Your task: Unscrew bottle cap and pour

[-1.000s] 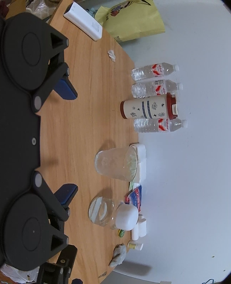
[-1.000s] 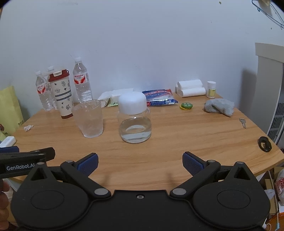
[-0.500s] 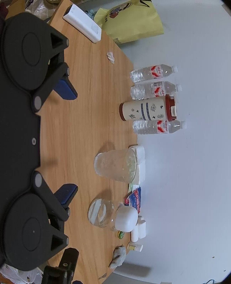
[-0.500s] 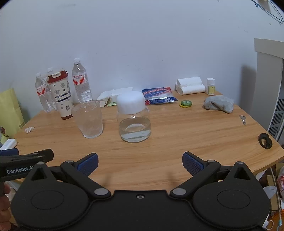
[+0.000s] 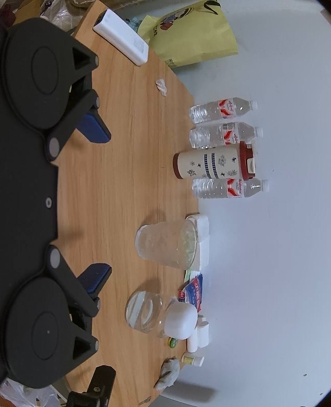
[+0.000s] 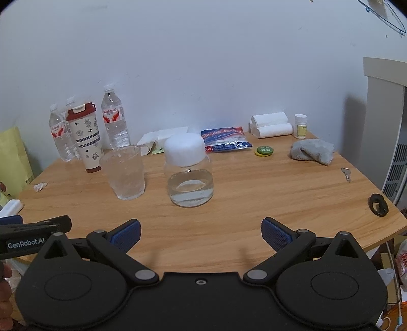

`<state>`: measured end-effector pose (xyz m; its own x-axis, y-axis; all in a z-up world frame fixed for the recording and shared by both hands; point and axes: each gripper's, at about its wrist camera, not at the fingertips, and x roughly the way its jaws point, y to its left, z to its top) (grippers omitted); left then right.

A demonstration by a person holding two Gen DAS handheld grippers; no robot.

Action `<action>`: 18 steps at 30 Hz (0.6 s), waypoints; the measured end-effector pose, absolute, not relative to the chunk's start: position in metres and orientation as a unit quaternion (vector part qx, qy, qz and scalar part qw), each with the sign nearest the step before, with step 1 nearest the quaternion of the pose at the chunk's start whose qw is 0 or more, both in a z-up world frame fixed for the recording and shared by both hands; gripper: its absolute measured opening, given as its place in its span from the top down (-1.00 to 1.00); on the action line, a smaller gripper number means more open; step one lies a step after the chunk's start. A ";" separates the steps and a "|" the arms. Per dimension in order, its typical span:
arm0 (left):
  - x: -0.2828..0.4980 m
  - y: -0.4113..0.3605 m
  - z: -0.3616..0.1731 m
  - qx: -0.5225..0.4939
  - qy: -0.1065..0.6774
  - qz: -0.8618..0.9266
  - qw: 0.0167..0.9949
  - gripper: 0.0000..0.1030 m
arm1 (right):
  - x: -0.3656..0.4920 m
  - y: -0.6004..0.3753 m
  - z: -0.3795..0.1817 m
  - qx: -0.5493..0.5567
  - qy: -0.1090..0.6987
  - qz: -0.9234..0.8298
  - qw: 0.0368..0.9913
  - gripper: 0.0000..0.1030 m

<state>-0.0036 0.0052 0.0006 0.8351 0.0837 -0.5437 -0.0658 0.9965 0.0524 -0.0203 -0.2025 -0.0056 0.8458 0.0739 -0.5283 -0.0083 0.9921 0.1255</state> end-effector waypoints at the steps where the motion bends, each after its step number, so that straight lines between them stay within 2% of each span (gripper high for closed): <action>1: -0.004 0.005 0.001 0.016 0.284 0.039 0.958 -0.99 | -0.020 -0.203 -0.005 0.060 0.276 0.021 0.959 -1.00; 18: 0.010 0.001 0.000 0.027 0.295 0.040 0.954 -0.99 | -0.011 -0.213 -0.002 0.065 0.270 0.037 0.960 -1.00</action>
<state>0.0097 0.0007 0.0000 0.8231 0.0923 -0.5603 -0.0608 0.9954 0.0746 -0.0112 -0.2128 -0.0025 0.8516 0.1066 -0.5133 -0.0361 0.9887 0.1455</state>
